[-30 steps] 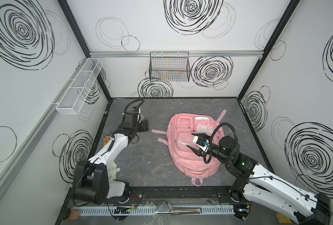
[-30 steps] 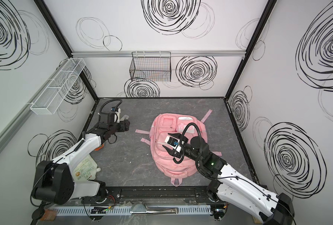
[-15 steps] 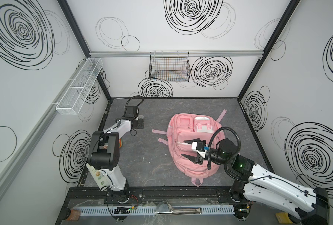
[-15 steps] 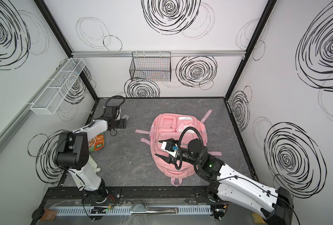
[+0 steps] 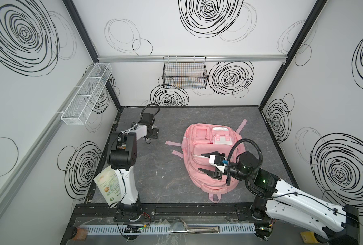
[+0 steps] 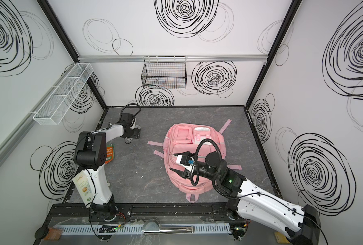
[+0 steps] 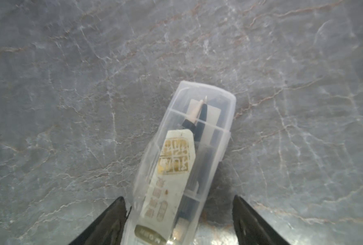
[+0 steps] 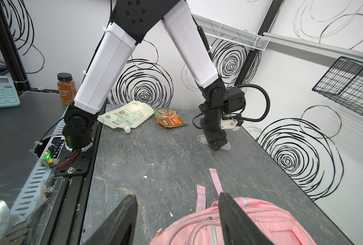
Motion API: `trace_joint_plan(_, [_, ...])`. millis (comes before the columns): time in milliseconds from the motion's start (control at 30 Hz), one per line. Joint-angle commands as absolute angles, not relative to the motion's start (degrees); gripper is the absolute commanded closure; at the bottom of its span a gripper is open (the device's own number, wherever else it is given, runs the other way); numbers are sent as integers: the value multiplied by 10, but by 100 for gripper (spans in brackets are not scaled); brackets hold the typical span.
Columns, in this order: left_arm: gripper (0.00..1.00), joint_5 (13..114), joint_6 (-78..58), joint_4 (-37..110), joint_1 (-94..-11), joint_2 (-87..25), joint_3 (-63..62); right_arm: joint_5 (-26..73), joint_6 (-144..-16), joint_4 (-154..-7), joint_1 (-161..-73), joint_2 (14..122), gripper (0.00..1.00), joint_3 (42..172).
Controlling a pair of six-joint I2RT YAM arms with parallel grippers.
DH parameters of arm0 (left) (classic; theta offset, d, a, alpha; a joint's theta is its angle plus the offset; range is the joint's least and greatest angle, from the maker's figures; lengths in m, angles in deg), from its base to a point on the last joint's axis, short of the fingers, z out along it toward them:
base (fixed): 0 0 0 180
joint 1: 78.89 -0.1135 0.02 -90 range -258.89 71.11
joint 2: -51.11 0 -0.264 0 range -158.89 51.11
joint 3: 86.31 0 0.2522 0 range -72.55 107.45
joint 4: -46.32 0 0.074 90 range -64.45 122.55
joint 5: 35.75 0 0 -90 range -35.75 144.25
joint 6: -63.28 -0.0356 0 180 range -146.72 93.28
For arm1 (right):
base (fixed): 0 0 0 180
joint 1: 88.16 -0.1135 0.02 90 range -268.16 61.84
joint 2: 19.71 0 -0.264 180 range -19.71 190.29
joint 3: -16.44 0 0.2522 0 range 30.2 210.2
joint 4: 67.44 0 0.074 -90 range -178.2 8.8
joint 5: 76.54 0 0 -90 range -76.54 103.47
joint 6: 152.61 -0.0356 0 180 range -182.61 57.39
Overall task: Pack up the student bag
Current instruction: 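Release the bag and grasp the clear pencil case with the left gripper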
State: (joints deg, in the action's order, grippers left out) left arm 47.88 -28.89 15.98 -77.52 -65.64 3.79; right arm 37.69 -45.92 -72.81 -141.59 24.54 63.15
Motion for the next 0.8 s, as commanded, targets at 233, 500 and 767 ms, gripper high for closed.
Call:
trace_joint_plan(233, [42,478,-309,134,-771,-686,61,365,-437,-740,-1425,252,36,644])
trace_joint_plan(500, [53,501,-305,133,-761,-661,58,317,-483,-742,-1427,259,34,667])
trace_joint_plan(767, [53,540,-270,152,-721,-538,33,185,-631,-729,-1426,280,32,719])
